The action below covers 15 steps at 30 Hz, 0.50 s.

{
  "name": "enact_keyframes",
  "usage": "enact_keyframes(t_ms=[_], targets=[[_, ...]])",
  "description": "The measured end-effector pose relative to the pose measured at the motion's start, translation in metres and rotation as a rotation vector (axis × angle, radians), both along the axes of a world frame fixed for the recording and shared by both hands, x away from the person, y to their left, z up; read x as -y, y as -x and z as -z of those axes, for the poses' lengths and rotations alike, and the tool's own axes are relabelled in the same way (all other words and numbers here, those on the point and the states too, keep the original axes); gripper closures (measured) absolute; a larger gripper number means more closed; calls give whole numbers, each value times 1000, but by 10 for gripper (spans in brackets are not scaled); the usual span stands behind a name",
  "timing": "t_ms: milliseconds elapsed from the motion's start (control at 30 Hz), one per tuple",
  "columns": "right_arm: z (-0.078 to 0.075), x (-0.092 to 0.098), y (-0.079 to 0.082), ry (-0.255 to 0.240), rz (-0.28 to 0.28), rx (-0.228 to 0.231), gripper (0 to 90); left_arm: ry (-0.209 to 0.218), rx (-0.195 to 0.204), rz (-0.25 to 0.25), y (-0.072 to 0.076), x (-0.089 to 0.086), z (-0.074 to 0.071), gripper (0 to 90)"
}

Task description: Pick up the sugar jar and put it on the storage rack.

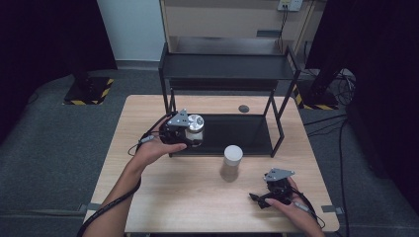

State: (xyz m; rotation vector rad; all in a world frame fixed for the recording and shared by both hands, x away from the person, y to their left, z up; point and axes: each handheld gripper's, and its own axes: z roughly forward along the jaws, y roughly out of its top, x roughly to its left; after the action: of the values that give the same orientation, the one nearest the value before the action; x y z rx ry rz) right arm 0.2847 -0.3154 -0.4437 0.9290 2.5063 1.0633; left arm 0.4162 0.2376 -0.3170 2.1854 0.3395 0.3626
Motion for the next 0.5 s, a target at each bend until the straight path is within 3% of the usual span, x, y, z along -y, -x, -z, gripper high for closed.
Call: enact_keyframes(t_ms=[500], targets=[[0,0,0,0,0,0,9,13,38,1,-3,-2,-35,302]])
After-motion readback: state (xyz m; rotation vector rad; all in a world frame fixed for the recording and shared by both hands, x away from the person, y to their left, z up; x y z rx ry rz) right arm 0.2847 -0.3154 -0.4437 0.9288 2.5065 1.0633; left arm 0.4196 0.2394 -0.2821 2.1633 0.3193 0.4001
